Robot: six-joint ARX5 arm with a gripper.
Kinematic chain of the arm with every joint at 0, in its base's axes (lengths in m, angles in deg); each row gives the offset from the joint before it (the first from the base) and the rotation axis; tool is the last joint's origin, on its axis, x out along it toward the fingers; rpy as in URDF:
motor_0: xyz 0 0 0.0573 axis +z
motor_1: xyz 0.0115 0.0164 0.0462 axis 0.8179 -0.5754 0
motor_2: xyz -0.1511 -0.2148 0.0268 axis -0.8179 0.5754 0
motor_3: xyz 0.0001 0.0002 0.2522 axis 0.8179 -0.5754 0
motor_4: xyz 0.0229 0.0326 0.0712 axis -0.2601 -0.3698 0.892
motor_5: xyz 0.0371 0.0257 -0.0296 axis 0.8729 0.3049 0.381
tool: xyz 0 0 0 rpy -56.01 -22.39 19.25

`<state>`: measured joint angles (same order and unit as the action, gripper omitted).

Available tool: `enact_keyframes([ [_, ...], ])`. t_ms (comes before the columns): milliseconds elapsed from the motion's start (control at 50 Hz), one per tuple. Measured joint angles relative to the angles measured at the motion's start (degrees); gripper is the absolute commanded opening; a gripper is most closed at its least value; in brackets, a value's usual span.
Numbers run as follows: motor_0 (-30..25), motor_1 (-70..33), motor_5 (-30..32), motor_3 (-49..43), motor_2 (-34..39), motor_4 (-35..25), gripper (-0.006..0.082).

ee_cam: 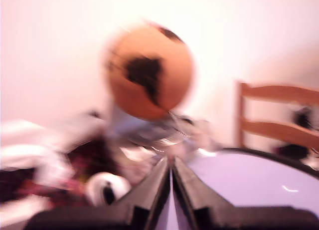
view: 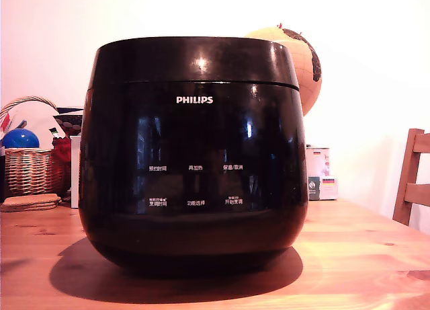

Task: Close the rice cooker by pressing the lid down with medium force

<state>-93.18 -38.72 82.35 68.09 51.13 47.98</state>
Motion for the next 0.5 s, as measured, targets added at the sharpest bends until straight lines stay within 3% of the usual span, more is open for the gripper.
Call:
enact_keyframes([
  [500, 20.35, 2.54, 1.16, -6.21, 0.00, 0.09, -0.0021],
])
